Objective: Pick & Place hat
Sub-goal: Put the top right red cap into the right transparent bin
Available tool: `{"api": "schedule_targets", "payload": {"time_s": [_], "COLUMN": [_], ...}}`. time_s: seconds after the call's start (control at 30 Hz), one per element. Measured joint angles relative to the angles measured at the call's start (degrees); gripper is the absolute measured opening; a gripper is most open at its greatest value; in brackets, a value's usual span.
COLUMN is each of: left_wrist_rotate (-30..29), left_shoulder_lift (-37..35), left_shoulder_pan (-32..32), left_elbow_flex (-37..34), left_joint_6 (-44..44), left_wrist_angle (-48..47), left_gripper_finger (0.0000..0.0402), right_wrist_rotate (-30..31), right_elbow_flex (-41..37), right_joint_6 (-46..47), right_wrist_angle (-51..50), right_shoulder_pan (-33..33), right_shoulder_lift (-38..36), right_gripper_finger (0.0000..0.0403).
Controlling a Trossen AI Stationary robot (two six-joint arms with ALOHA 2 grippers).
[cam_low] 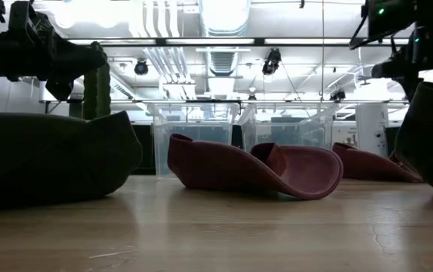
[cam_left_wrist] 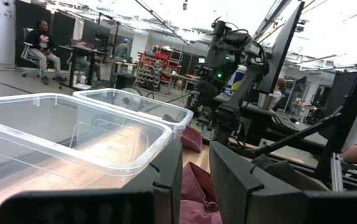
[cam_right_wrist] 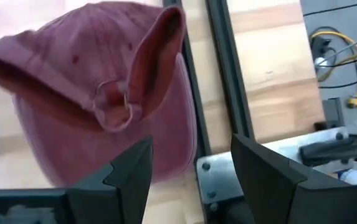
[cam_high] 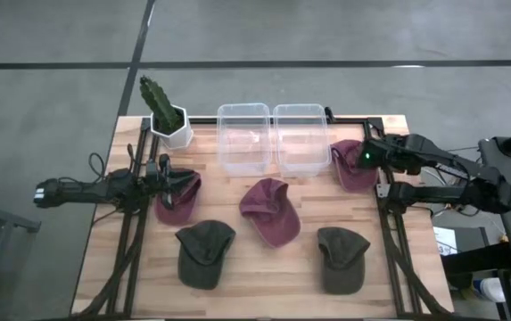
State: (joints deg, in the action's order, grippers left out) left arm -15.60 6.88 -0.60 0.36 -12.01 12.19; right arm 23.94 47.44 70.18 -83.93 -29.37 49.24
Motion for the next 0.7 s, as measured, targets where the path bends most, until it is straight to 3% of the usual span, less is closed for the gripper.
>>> {"api": "schedule_targets", "payload": {"time_s": [0.2, 0.37, 0.7], "left_wrist_rotate": [-0.14, -0.17, -1.89], "left_shoulder_lift": [-0.01, 0.0, 0.0], "left_shoulder_pan": [0.0, -0.01, -0.02], "left_elbow_flex": [0.0, 0.0, 0.0], "left_joint_6": [-0.12, -0.42, -0.45], "left_wrist_angle": [0.0, -0.02, -0.02], "left_gripper_finger": [0.0074, 0.0074, 0.0074], "right_wrist_rotate": [-2.86, -4.77, -13.4], "right_elbow_flex": [0.0, -0.75, -8.22], "right_joint_6": [-18.29, -25.61, -28.63], "right_wrist_angle": [8.16, 9.26, 16.47], "right_shoulder_pan": [-14.53, -23.09, -28.27], "right_shoulder_lift": [0.96, 1.61, 1.61], "right_gripper_finger": [0.021, 0.021, 0.021]}}
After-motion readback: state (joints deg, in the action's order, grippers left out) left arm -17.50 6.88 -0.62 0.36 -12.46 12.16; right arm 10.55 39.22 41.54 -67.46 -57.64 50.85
